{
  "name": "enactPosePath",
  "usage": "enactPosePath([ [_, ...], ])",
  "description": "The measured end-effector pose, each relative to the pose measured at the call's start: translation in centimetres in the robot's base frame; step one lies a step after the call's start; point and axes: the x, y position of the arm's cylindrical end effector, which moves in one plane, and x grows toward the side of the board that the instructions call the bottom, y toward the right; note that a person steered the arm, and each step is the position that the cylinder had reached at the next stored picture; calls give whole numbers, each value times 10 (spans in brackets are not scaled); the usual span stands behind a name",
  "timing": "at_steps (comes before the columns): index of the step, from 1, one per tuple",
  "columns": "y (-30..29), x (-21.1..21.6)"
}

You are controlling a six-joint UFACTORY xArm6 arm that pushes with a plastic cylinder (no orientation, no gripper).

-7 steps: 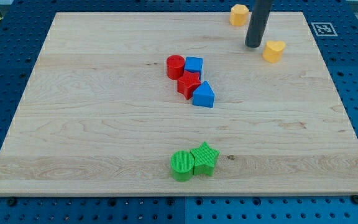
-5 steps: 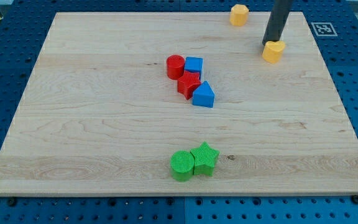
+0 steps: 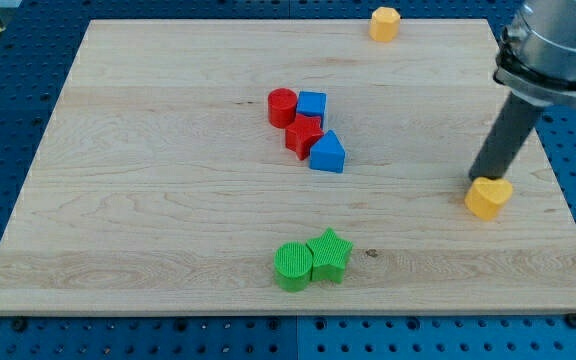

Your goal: Push the yellow heart into the green star

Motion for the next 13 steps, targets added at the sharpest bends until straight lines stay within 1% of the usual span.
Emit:
enactPosePath([
  [1,12,37],
  [3,62,42],
  [4,61,60],
  [5,41,63],
  [9,-79,62],
  [10,-87,63],
  [12,-87,85],
  [13,-87,87],
])
